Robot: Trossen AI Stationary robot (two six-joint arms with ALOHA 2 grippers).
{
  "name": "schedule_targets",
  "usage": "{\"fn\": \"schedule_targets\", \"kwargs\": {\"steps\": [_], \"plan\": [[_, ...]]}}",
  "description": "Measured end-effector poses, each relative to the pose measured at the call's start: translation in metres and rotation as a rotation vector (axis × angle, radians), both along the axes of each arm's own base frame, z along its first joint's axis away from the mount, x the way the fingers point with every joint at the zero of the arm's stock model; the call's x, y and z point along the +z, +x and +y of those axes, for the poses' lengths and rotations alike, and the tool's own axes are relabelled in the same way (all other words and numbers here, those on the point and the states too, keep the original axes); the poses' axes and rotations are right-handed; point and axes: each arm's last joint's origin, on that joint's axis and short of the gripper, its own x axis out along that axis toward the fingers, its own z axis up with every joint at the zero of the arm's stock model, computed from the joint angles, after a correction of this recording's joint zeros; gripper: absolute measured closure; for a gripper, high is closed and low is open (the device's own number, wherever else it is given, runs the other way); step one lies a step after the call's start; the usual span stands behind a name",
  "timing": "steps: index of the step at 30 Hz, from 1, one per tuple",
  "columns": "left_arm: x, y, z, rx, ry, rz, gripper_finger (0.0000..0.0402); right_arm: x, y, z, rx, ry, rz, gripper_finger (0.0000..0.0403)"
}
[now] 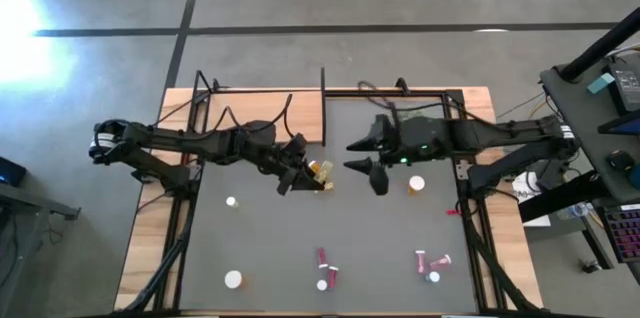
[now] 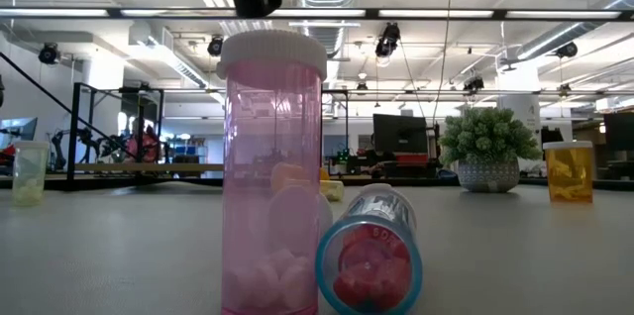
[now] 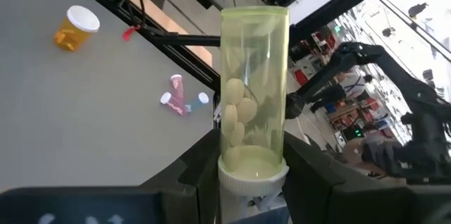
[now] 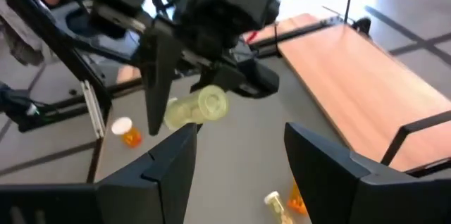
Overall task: Pick and place medicine bottles onto shelf by color
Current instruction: Put the top left yellow pill bottle on the shelf
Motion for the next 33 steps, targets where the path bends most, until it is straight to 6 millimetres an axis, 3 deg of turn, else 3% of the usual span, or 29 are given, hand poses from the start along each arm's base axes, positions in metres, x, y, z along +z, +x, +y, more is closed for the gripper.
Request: {"fn": "schedule_targets", "kwargs": {"steps": [4, 12, 21, 33], "plan": [[0.000, 0.000, -0.001, 0.007, 0.002, 0.000, 0.0293, -0.010, 0.018, 0.002, 0.020, -0.020, 0.054, 0.0197], [-0.001, 0.000, -0.010, 0.012, 0.008, 0.010, 0.0293, -0.008, 0.042, 0.008, 0.126, -0.018, 0.050, 0.0197], [-0.002, 0.000, -0.016, 0.017, 0.013, 0.018, 0.0293, -0.010, 0.054, 0.009, 0.139, -0.045, 0.047, 0.0197], [-0.001, 0.000, -0.016, 0.015, 0.018, 0.001, 0.0293, -0.005, 0.051, 0.006, 0.150, -0.016, 0.027, 0.0197]]}}
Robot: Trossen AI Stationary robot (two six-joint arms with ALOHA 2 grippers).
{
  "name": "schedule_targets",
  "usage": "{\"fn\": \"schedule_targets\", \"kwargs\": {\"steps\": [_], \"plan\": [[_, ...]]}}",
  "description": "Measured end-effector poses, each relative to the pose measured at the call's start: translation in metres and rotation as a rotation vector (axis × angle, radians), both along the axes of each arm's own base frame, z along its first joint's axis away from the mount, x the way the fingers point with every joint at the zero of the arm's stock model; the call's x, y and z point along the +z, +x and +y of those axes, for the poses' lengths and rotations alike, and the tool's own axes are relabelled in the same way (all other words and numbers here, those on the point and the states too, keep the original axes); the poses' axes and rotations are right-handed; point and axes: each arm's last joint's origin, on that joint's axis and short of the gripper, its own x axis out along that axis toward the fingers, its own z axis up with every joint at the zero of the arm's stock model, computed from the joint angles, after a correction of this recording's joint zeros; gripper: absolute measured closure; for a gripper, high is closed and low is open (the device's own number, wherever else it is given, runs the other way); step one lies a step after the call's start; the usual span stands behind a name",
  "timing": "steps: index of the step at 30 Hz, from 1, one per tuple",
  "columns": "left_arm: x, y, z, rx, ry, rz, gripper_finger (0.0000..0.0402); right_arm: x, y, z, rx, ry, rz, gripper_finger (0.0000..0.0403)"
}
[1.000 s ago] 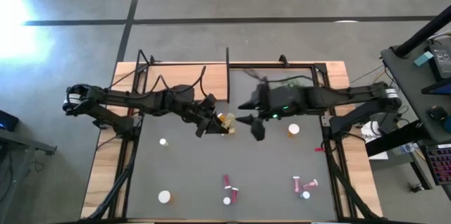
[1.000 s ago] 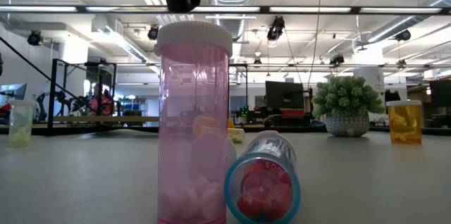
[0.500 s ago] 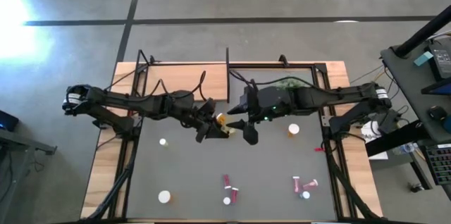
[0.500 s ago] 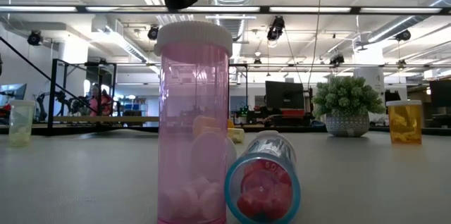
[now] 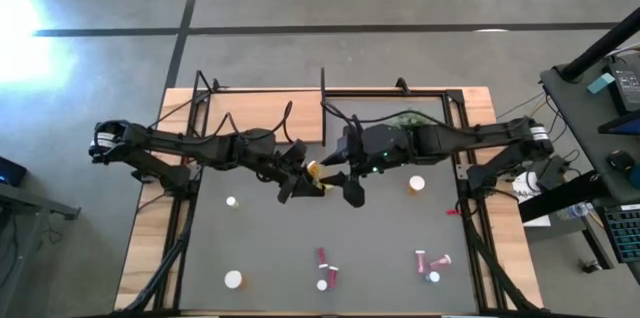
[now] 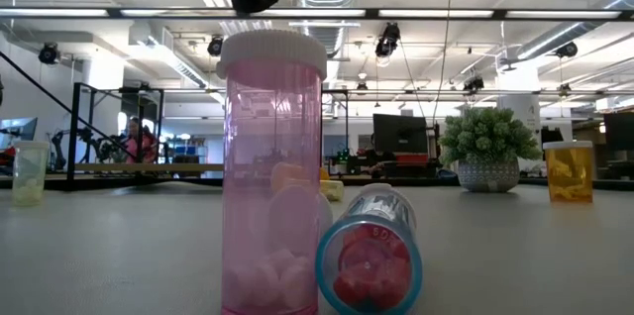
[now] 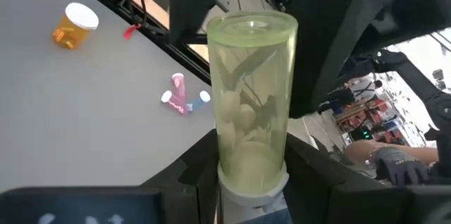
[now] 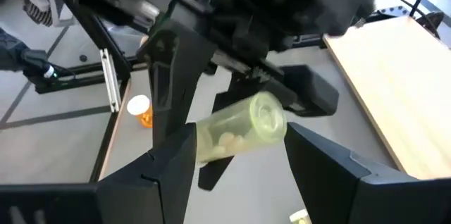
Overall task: Pick and place medicine bottles onto shelf by color
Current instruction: Put the top left yellow pill bottle on the shelf
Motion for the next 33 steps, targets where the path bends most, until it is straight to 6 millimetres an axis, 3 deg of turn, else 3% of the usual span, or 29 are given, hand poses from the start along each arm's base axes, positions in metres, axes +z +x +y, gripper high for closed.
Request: {"fn": "schedule_targets", "kwargs": {"steps": [5, 15, 26, 33], "plan": [[0.001, 0.000, 0.001, 0.015, 0.076, -0.035, 0.0293, 0.007, -0.003, -0.008, -0.072, 0.090, -0.020, 0.0197], [0.012, 0.003, 0.008, 0.220, 0.361, -0.120, 0.0293, 0.010, -0.004, -0.022, -0.191, 0.263, -0.017, 0.0197], [0.013, 0.003, 0.008, 0.217, 0.380, -0.127, 0.0293, 0.015, -0.001, -0.026, -0.193, 0.264, -0.086, 0.0200], [0.015, 0.003, 0.008, 0.222, 0.371, -0.150, 0.0293, 0.016, -0.001, -0.026, -0.192, 0.263, -0.089, 0.0247]]}}
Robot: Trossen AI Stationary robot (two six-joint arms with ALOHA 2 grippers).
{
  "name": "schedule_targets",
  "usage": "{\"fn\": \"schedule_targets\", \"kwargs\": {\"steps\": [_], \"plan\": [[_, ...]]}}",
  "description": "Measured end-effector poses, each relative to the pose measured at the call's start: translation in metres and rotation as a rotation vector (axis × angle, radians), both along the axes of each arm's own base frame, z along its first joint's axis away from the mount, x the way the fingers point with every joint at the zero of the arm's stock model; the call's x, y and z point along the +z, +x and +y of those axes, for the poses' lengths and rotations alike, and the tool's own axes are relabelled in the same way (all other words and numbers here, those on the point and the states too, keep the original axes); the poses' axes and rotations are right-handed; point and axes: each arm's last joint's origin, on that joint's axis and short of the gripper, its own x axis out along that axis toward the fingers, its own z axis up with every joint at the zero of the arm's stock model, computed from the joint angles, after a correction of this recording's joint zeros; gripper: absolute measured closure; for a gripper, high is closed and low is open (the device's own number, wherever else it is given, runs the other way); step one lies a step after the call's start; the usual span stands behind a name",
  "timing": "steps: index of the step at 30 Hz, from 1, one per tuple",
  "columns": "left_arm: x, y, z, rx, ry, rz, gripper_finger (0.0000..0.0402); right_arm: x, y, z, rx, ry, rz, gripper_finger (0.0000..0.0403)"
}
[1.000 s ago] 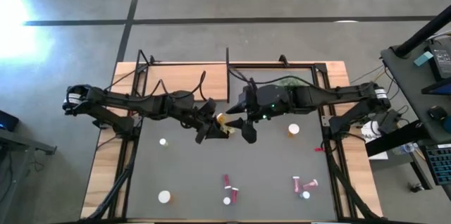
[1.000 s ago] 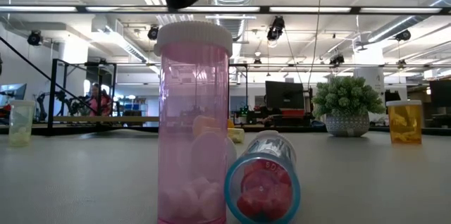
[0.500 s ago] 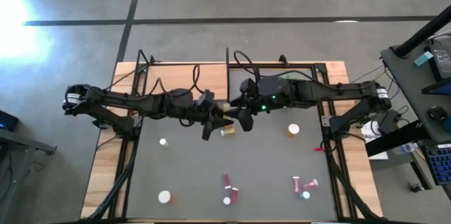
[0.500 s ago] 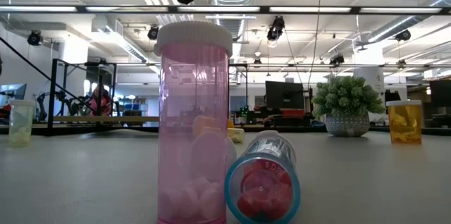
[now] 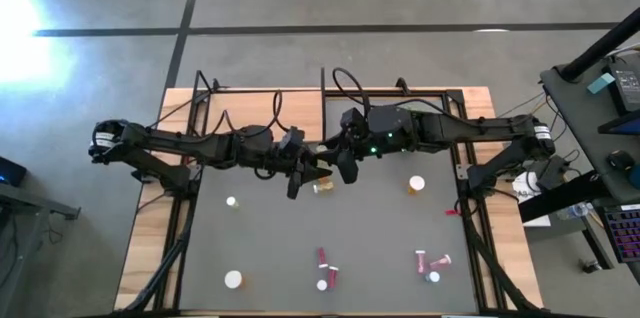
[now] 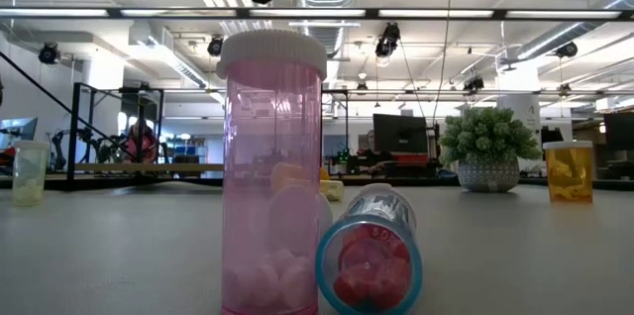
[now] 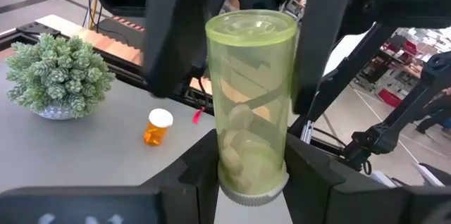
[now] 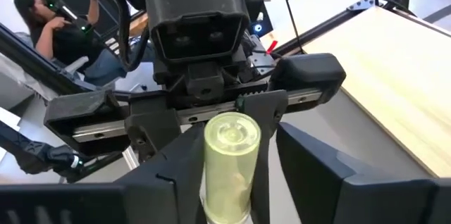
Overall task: Pick and place medicine bottles onto shelf by color
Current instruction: Put the top left yellow pill bottle on the shelf
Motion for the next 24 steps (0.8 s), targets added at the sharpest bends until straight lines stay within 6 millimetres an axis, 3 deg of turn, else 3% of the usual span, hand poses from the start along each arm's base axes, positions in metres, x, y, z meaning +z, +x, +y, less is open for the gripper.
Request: {"fn": "schedule_targets", "kwargs": {"steps": [8, 24], "plan": [[0.000, 0.000, 0.000, 0.007, -0.051, 0.008, 0.0293, 0.000, 0.000, 0.000, 0.002, -0.004, 0.002, 0.0316], [0.007, 0.001, 0.000, 0.015, -0.095, -0.062, 0.0293, 0.013, -0.013, 0.000, 0.004, -0.046, -0.038, 0.0307]]}}
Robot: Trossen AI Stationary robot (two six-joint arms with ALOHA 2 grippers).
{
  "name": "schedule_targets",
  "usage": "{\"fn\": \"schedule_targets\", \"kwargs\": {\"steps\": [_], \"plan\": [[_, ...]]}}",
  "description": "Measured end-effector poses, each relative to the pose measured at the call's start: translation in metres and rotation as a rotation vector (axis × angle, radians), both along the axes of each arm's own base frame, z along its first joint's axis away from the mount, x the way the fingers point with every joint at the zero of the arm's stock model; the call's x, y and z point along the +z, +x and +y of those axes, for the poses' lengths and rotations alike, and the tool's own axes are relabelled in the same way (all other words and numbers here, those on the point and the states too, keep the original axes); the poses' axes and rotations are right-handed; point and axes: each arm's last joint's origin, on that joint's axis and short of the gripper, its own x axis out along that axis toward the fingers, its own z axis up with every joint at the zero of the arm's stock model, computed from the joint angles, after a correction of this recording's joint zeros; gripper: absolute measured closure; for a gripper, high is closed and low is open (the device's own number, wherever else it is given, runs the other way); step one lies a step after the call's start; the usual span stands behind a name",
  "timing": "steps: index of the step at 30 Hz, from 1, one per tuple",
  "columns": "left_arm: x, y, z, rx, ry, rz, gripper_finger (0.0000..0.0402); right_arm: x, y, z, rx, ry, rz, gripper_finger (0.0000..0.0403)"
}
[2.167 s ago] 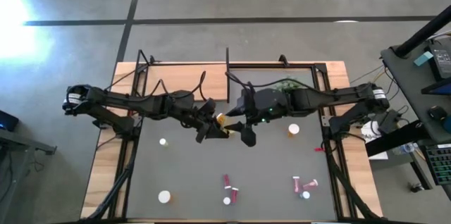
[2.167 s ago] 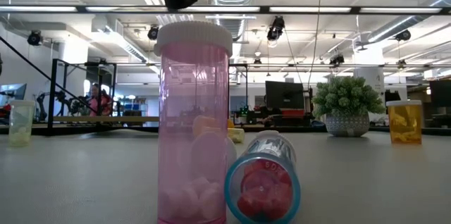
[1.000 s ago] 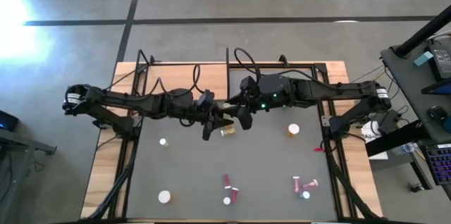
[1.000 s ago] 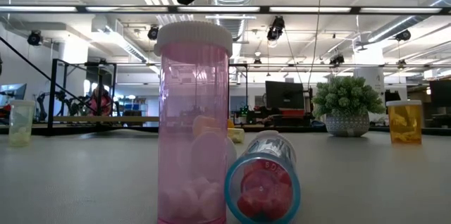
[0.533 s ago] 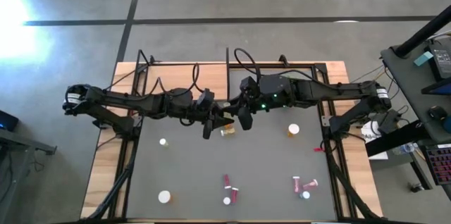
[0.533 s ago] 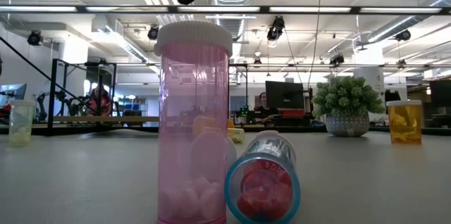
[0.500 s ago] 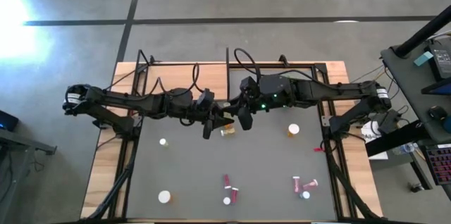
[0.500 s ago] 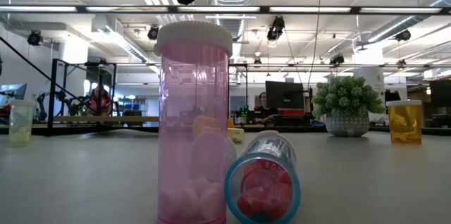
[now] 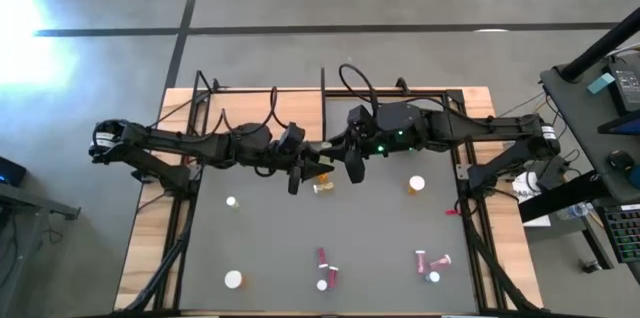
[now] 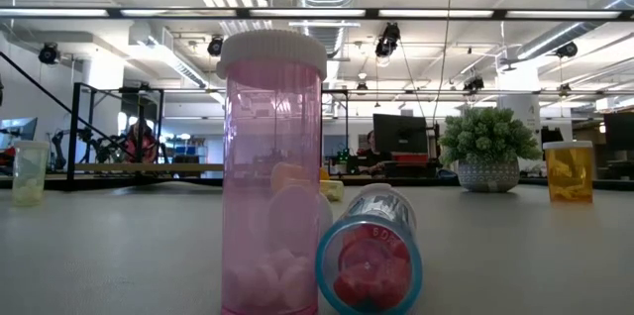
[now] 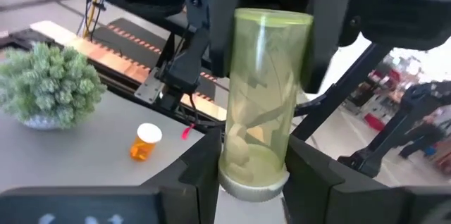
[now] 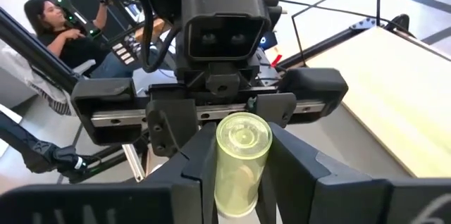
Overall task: Pick and place medicine bottles onto shelf by color
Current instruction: Put the top left yellow pill bottle on the shelf
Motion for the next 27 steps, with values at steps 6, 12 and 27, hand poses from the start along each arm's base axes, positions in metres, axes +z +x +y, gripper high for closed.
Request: {"fn": "schedule_targets", "kwargs": {"steps": [6, 12, 27], "plan": [[0.0004, 0.0000, 0.0000, 0.002, -0.042, -0.001, 0.0293, -0.0002, 0.0004, -0.0001, 0.003, -0.018, -0.001, 0.0306], [0.0005, 0.0000, 0.0000, 0.002, -0.042, -0.003, 0.0293, 0.0000, 0.0004, -0.0001, 0.004, -0.024, -0.003, 0.0305], [-0.0013, 0.0000, 0.0018, 0.023, -0.090, 0.006, 0.0293, -0.0008, 0.0010, -0.0004, -0.001, -0.027, 0.001, 0.0305]]}}
